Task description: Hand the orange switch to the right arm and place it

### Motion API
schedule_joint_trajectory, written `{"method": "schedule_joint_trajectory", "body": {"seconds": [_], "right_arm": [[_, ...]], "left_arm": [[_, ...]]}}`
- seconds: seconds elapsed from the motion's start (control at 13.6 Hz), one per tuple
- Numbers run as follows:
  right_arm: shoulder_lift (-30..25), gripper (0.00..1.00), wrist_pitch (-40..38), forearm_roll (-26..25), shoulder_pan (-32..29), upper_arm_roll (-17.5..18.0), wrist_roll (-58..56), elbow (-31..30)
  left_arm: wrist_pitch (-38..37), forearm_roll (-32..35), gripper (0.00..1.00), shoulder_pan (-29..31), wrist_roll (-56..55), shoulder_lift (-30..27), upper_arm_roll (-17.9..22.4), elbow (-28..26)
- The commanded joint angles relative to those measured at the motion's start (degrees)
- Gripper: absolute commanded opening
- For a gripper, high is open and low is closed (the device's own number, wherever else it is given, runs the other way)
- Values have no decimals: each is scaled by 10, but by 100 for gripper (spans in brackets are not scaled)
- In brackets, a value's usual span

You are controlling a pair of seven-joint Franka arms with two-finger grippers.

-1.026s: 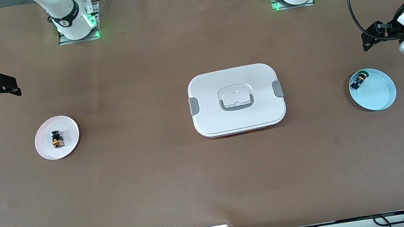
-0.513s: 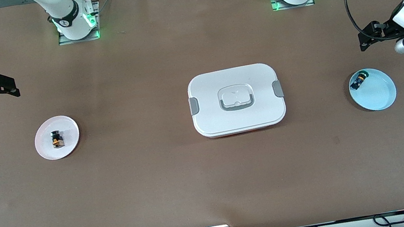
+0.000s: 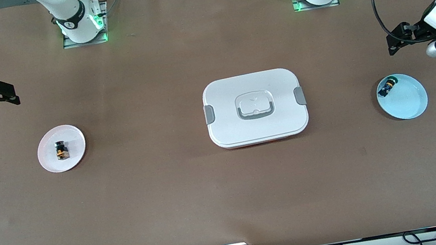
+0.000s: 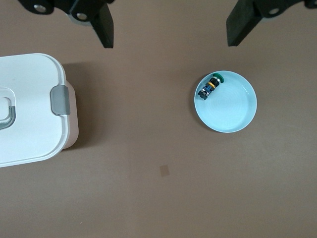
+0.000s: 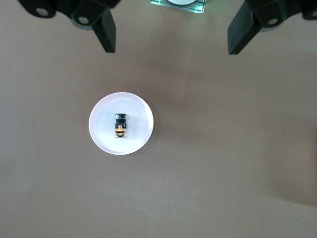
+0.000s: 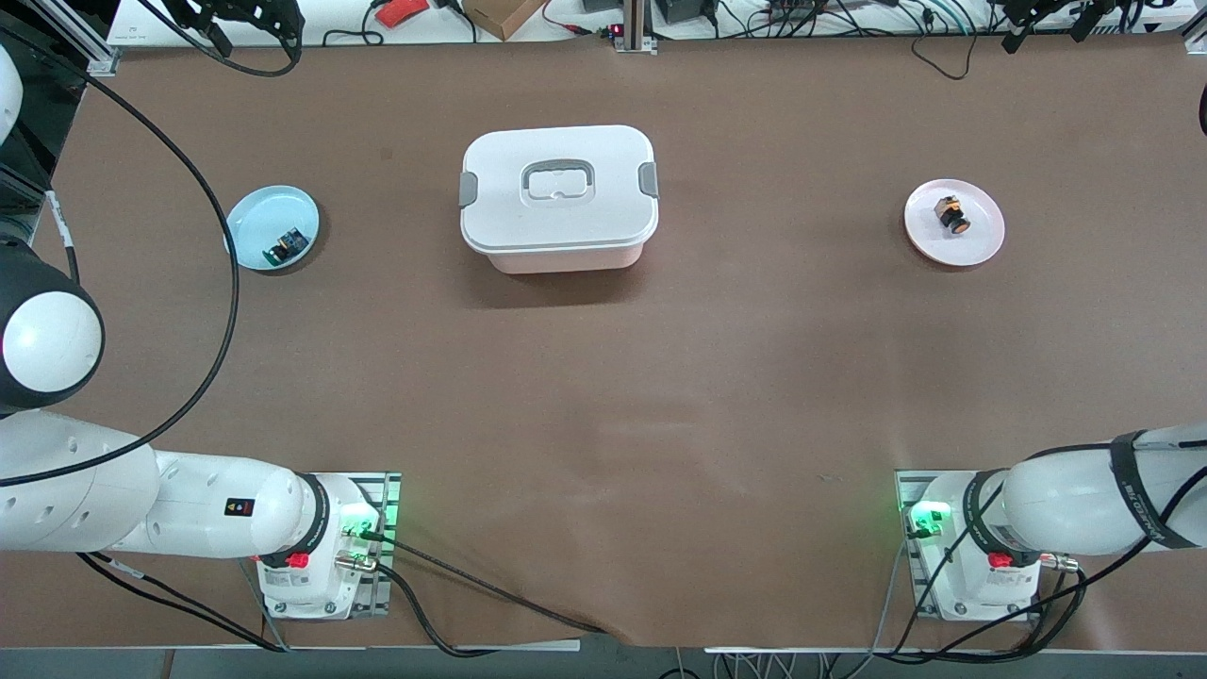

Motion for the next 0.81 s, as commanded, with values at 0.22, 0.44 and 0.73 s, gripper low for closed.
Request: {"method": "schedule_joint_trajectory", "body": {"seconds": [0.22, 0.44, 0.73], "right_arm": [[5, 100, -7, -1, -1, -1, -9, 14], [5, 100, -7, -1, -1, -2, -9, 14], [6, 100, -6, -1, -1, -2, -9, 14]], "left_arm": [[-4, -4, 100, -1, 1, 9, -2, 17], [-4, -4, 100, -2, 0, 9, -11, 18], [-4, -4, 100, 0, 0, 9, -11, 18]]}}
